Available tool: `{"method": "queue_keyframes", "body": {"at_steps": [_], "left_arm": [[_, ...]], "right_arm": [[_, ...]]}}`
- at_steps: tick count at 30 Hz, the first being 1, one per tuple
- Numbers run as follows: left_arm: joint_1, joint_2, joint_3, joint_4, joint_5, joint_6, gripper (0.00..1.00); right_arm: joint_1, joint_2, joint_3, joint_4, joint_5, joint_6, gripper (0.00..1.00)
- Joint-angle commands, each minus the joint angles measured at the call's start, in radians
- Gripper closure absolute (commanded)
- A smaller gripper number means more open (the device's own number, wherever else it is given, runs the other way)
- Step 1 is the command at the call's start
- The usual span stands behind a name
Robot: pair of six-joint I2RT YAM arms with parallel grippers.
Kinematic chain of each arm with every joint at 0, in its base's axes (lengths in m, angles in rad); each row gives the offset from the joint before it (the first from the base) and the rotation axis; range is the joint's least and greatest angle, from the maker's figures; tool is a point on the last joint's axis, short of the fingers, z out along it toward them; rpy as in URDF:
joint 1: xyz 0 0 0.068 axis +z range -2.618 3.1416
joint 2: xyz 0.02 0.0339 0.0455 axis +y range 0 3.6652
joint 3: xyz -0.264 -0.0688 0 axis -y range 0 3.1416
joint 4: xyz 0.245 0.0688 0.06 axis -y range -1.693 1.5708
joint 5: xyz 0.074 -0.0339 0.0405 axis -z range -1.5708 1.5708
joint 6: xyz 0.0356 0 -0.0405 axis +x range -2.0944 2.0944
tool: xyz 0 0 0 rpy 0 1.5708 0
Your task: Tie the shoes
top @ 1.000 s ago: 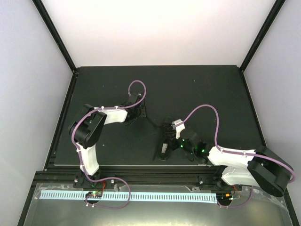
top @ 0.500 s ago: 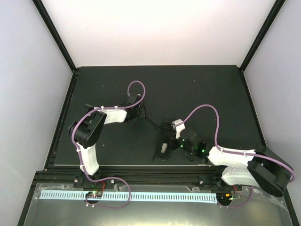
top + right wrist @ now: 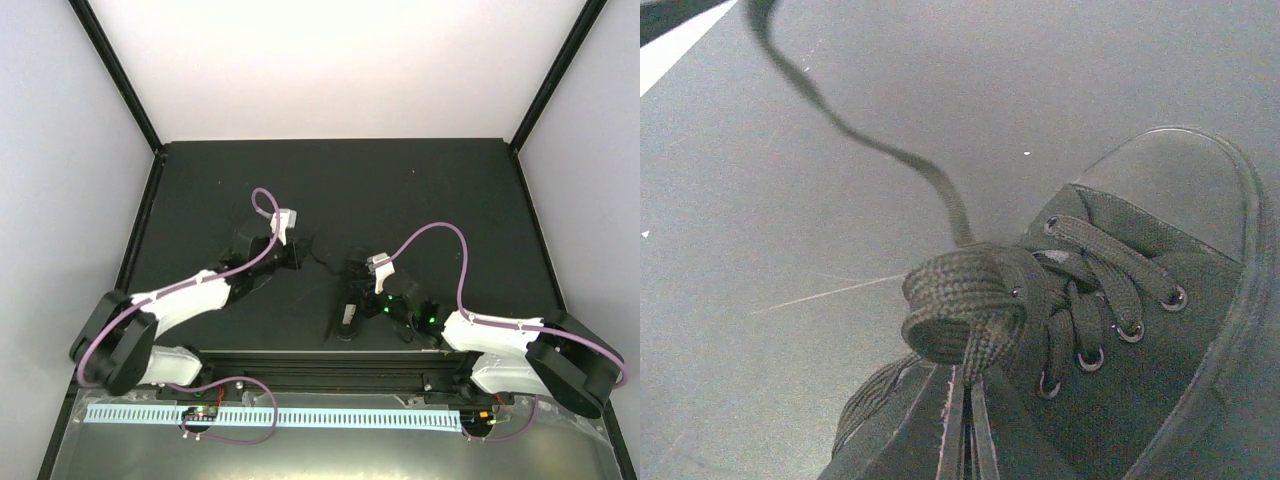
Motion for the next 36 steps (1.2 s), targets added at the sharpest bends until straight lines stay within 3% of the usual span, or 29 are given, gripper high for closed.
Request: {"method": "queue_keyframes", "body": {"at_steps": [1, 5, 11, 21, 25, 30, 31, 36], "left_arm": [[-0.043, -0.156, -0.07, 0.051, 0.135, 0.067, 0.98], [-0.161, -0.274, -0.097, 0.039, 0.234, 0.113, 0.99], [-0.438, -0.336, -0.127, 0.083, 0.234, 0.101, 0.99], [-0.681, -0.11, -0.056, 0.018, 0.162, 0.188, 0.99], [-0.731, 0.009, 0.013, -0.036, 0.061, 0.23, 0.99], [-0.756, 0.1, 0.044, 0.012, -0.061, 0.236, 0.98], [-0.758, 0.11, 0.054, 0.013, -0.077, 0.24, 0.97], [-0.758, 0.069, 0.048, -0.025, -0.119, 0.255, 0.58]], "right_arm": [[-0.005, -0.014, 0.009, 0.044, 0.032, 0.021, 0.98], [-0.007, -0.012, 0.02, 0.036, 0.014, 0.028, 0.98], [-0.008, -0.008, 0.046, 0.016, -0.011, 0.04, 0.98], [-0.009, 0.0, 0.052, 0.006, -0.041, 0.049, 0.98], [-0.01, 0.005, 0.052, 0.011, -0.048, 0.054, 0.98], [-0.011, 0.004, 0.048, 0.012, -0.051, 0.055, 0.98], [-0.011, 0.002, 0.046, 0.012, -0.049, 0.056, 0.98], [-0.01, -0.012, 0.037, 0.008, -0.042, 0.052, 0.98]]}}
